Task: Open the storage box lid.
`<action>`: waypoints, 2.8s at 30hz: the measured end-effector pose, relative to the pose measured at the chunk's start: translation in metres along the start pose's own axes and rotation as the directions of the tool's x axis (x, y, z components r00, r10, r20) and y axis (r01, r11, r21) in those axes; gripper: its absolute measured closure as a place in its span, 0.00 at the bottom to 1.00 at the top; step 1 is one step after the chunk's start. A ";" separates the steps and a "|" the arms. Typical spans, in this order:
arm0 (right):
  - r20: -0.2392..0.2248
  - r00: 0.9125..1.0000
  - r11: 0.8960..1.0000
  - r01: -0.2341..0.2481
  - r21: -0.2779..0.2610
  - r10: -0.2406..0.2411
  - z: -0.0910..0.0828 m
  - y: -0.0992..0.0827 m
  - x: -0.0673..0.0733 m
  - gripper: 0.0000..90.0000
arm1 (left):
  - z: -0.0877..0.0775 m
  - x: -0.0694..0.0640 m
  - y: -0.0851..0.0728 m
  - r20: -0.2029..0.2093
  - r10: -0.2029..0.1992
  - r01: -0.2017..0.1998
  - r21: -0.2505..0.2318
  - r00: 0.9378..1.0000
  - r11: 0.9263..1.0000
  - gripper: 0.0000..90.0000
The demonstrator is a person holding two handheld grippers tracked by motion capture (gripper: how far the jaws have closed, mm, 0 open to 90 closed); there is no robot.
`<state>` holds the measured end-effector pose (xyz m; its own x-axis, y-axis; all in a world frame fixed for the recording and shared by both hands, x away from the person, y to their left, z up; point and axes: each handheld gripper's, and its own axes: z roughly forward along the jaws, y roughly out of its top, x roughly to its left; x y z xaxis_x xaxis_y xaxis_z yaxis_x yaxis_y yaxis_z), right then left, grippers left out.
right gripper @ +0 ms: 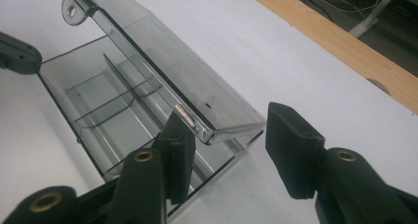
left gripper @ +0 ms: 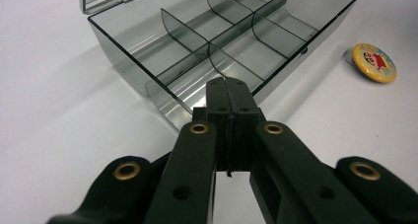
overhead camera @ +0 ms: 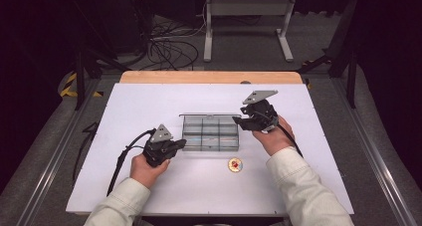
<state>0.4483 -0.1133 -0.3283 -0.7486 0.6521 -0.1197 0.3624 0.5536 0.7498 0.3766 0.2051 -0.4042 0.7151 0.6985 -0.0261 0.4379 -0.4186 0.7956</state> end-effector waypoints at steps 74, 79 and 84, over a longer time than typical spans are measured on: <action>0.006 0.959 0.959 -0.282 -0.037 0.283 0.084 0.020 -0.060 0.50 | -0.008 0.005 -0.004 0.005 0.013 -0.013 0.009 1.000 1.000 1.00; 0.010 0.955 0.955 -0.295 -0.032 0.295 0.088 0.020 -0.062 0.49 | -0.007 0.005 -0.004 0.000 0.017 -0.017 0.012 1.000 1.000 1.00; 0.011 0.954 0.954 -0.298 -0.025 0.299 0.092 0.020 -0.064 0.49 | -0.006 0.005 -0.004 0.008 0.015 -0.015 0.017 1.000 1.000 1.00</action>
<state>0.5545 -0.0960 -0.3660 -0.5997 0.7936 0.1023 0.5552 0.3206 0.7674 0.3744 0.2139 -0.4040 0.7263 0.6872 -0.0189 0.4362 -0.4394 0.7852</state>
